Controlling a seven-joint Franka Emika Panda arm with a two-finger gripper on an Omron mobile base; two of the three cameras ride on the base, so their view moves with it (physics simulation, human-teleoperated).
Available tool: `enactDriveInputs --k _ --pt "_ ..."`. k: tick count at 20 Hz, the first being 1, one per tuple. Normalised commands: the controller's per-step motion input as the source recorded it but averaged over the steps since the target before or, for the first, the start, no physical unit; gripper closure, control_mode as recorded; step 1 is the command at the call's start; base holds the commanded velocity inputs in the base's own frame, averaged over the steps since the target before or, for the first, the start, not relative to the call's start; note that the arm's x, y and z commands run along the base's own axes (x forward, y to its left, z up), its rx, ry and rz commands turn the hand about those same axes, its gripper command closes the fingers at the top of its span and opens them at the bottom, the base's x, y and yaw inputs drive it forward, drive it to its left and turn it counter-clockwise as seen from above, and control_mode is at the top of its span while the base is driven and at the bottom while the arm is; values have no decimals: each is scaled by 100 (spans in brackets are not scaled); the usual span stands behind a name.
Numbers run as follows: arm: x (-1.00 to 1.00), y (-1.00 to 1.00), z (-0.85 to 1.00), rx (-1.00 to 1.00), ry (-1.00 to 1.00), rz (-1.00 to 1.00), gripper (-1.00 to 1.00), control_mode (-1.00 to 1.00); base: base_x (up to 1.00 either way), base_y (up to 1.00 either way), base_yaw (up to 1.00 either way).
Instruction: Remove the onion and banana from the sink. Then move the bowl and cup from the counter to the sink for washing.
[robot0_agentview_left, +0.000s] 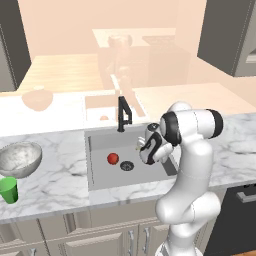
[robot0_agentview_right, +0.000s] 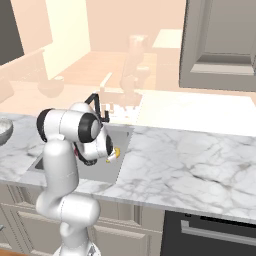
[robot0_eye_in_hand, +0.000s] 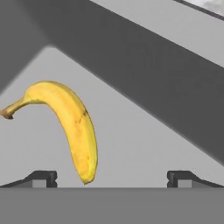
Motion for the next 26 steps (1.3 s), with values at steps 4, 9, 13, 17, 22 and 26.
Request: enactDriveInputs --k 4,9,13,17,22,26 --pt "9 0 -9 0 0 -2 -100 -100 0 0 0" --pt "9 0 -10 0 0 -1 -100 -100 0 0 0" --pt "8 0 -12 0 0 -2 -100 -100 0 0 0" --pt "6 0 -13 1 0 -2 -100 -100 0 0 0" --pt "7 0 -13 1 0 -2 -100 -100 0 0 0" --pt "7 0 -12 1 0 -1 -100 -100 0 0 0"
